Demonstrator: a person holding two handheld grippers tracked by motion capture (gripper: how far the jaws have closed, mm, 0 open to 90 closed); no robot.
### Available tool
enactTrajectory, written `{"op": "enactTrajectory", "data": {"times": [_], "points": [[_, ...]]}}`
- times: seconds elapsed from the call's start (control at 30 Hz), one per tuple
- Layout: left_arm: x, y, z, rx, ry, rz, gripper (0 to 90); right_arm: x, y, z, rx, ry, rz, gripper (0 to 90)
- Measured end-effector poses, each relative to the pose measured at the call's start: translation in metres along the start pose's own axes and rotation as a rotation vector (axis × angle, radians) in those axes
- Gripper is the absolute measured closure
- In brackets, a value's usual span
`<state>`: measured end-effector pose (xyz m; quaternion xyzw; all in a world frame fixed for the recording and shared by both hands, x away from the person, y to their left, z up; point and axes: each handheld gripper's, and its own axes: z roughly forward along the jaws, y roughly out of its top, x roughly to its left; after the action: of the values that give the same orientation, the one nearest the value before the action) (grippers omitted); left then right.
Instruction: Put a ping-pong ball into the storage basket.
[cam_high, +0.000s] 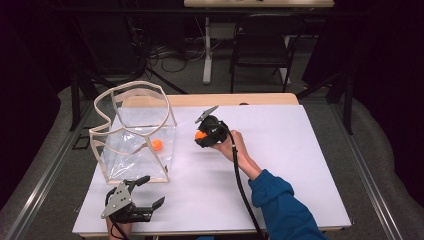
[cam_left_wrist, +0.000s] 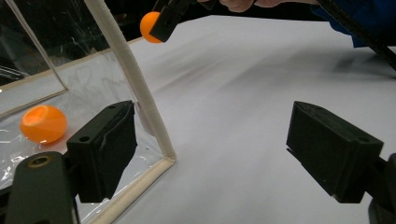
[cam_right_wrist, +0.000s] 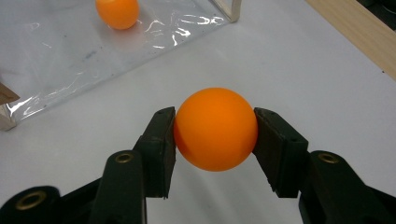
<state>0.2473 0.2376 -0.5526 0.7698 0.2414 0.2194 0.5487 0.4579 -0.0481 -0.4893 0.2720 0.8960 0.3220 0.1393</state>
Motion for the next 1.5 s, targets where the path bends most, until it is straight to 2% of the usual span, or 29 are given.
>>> {"op": "enactTrajectory", "data": {"times": [1.5], "points": [[0.000,0.000,-0.001,-0.003,0.004,0.003,15.8,0.002,0.018,-0.040,-0.070,-0.006,-0.021,50.7]]}}
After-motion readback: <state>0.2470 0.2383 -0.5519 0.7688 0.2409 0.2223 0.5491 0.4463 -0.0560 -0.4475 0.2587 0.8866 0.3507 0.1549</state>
